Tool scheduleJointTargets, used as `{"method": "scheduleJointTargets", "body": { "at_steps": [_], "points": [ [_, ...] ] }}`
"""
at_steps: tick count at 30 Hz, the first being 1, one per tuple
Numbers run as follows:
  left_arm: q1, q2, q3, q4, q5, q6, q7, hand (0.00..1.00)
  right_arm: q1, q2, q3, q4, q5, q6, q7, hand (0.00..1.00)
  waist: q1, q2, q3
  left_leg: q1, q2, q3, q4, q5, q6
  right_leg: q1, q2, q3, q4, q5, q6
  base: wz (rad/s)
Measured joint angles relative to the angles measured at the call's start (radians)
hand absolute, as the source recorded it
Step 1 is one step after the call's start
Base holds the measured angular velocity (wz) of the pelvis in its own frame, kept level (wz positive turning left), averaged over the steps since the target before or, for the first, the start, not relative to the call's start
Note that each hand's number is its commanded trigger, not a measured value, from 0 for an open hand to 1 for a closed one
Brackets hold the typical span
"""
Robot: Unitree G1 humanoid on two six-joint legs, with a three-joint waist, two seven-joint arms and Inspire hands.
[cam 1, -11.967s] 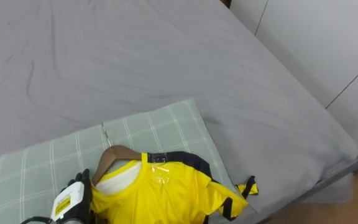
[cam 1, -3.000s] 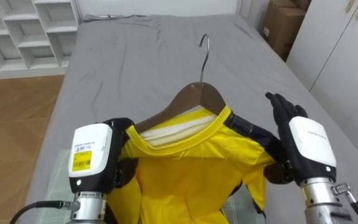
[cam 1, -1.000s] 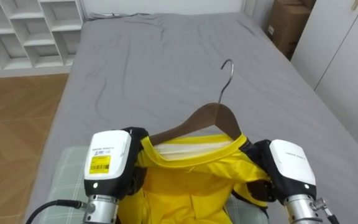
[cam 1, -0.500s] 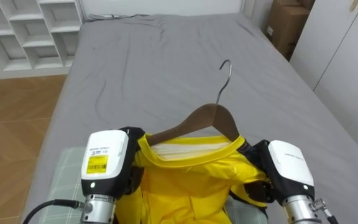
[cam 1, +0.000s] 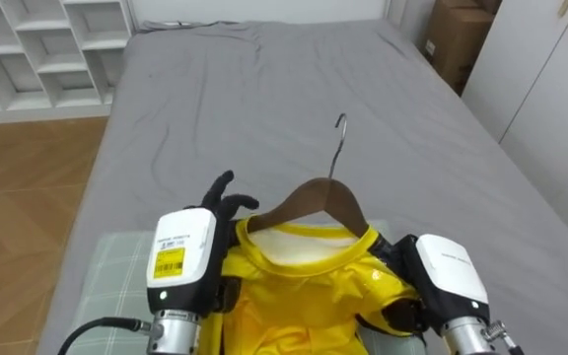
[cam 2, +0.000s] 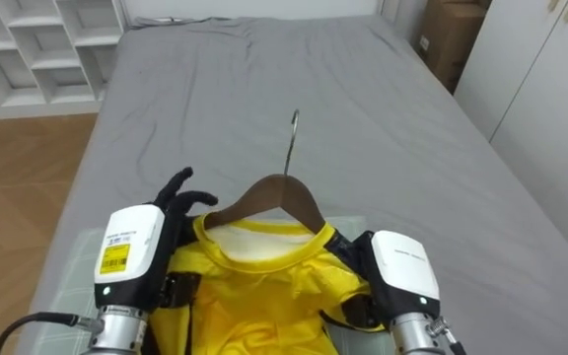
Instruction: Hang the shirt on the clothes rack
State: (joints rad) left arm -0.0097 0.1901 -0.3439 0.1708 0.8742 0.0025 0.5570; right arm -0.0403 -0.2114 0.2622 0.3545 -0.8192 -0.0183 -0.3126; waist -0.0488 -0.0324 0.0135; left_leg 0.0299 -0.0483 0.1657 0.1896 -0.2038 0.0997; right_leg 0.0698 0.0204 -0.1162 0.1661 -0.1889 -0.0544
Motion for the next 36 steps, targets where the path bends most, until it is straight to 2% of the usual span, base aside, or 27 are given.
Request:
{"method": "scheduleJointTargets", "body": {
  "at_steps": [5,22,30,36],
  "points": [
    [0.000,-0.001,-0.002,0.000,-0.020,-0.005,-0.004,0.00,0.003,0.010,0.001,0.027,-0.017,0.012,0.032,1.00,0.000,0.000,0.0000,0.000,0.000,0.000,0.000,0.000,0.000,0.001,0.000,0.000,0.000,0.000,0.000,0.00],
    [-0.023,0.001,0.002,0.000,-0.021,-0.011,-0.030,0.00,0.004,0.015,-0.008,0.033,-0.014,0.005,0.032,1.00,0.000,0.005,-0.0021,0.031,0.000,0.014,-0.002,0.000,0.000,0.034,-0.001,0.005,-0.016,0.000,0.000,-0.02],
    [-0.020,0.001,0.019,0.000,-0.104,-0.019,-0.026,0.00,0.004,0.009,-0.023,0.033,0.033,0.000,0.022,1.00,0.002,0.009,-0.0027,0.033,0.001,0.026,-0.003,0.000,0.000,0.032,0.000,0.015,-0.015,0.000,0.000,-0.04],
    [-0.019,0.013,0.038,0.004,-0.217,-0.027,-0.023,0.00,0.005,0.010,-0.058,0.033,0.070,-0.003,0.009,1.00,0.000,0.008,-0.0034,0.035,0.001,0.027,0.000,0.000,0.000,0.034,0.000,0.019,-0.011,0.000,0.000,-0.01]
  ]
}}
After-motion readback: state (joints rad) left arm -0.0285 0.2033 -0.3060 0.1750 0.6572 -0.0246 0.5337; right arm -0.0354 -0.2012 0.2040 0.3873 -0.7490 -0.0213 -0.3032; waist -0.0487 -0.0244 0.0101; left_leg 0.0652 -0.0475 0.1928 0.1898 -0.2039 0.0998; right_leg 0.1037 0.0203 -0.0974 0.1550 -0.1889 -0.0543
